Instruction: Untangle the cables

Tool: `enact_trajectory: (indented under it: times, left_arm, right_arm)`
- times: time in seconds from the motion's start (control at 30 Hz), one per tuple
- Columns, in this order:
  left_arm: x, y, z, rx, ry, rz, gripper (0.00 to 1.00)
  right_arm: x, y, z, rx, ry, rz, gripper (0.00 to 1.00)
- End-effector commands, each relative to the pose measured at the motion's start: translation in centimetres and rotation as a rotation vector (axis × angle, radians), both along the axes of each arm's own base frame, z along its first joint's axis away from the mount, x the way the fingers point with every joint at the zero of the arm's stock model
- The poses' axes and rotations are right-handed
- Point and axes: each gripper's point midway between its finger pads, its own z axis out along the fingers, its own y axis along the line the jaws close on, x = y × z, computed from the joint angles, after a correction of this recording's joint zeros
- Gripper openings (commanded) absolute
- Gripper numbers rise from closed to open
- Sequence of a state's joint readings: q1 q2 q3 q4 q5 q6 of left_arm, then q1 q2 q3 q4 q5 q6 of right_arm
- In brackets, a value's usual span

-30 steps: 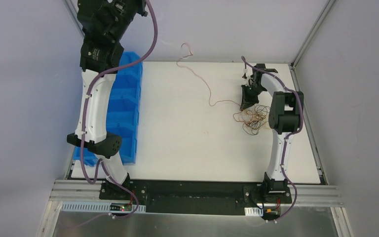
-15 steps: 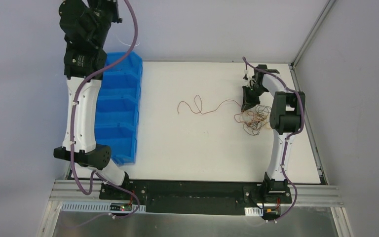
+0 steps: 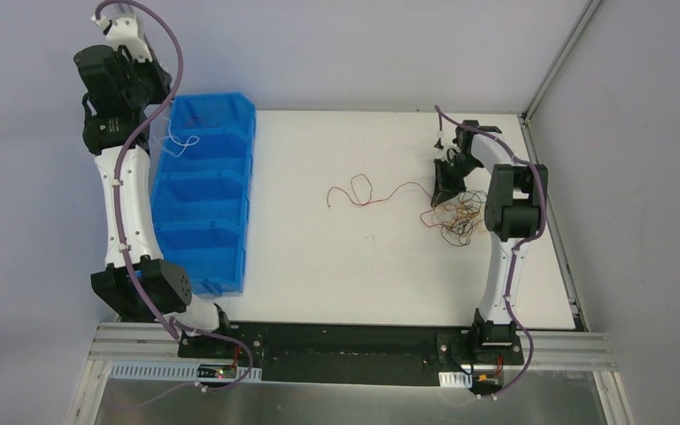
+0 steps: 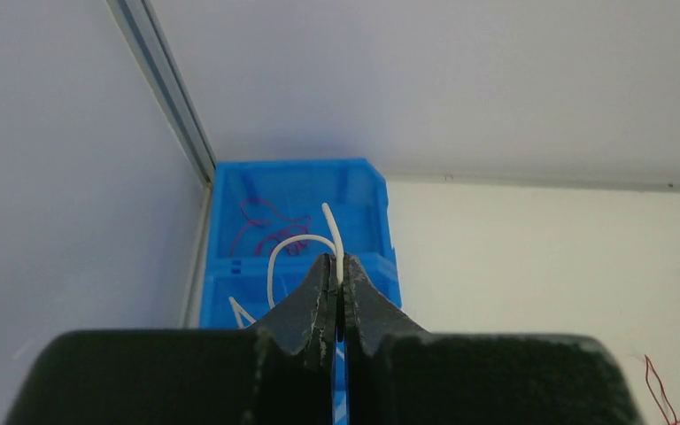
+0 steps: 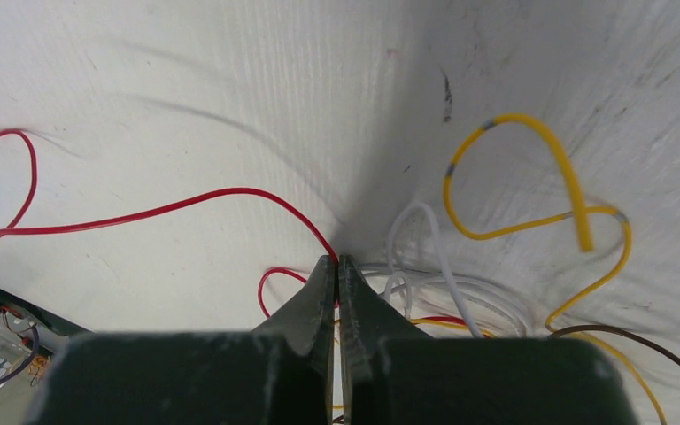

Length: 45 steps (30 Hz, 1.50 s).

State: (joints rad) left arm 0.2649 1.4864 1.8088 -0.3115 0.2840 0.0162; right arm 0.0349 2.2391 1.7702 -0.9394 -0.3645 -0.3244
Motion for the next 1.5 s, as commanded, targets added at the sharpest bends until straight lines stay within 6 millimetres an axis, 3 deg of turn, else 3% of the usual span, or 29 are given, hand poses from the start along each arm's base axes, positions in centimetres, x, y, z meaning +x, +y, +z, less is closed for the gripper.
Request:
enact_trajectory:
  times: [0.0, 0.17, 0.43, 0.6, 0.83, 0.97, 1.07, 1.2, 1.37, 1.47]
  left_arm:
    - [0.8, 0.8, -1.5, -0.048, -0.006, -0.05, 0.0]
    - [2.3, 2.3, -3.3, -0.059, 0.021, -0.041, 0.0]
    - [3.5, 1.6, -3.8, -0.098, 0.03, -0.094, 0.0]
    - [4.5, 1.9, -6.8, -0.119, 0.09, -0.098, 0.0]
    - [5.0, 2.0, -11.9, -0.087, 0.192, -0.132, 0.01]
    - [3.7, 1.3, -13.9, -0.089, 0.261, -0.16, 0.2]
    - [2.8, 0.4, -14.2, -0.125, 0.286, -0.186, 0.46]
    - [1.7, -2.9, -13.8, -0.15, 0.308, -0.302, 0.64]
    - [-0.2, -11.0, -14.9, -0.118, 0.353, -0.539, 0.74]
    - [-1.5, -16.6, -16.2, -0.121, 0.383, -0.715, 0.8]
  right_arm:
    - [-1.4, 0.5, 1.3, 0.036, 0.036, 0.025, 0.0]
    - [-1.5, 0.6, 1.5, 0.04, 0.055, 0.025, 0.0]
    - [-1.3, 0.8, 1.3, 0.043, 0.065, 0.02, 0.0]
    - [-1.3, 1.0, 1.6, 0.058, 0.074, 0.02, 0.0]
    - [-0.9, 3.1, 3.8, 0.168, 0.056, 0.029, 0.0]
    - [-0.3, 4.9, 5.5, 0.242, 0.026, 0.042, 0.0]
    - [0.0, 6.8, 7.0, 0.298, 0.002, 0.064, 0.0]
    - [0.8, 10.7, 10.1, 0.407, -0.048, 0.1, 0.0]
    - [1.3, 16.6, 16.3, 0.593, -0.133, 0.176, 0.0]
    - [0.6, 18.1, 19.5, 0.655, -0.188, 0.227, 0.0]
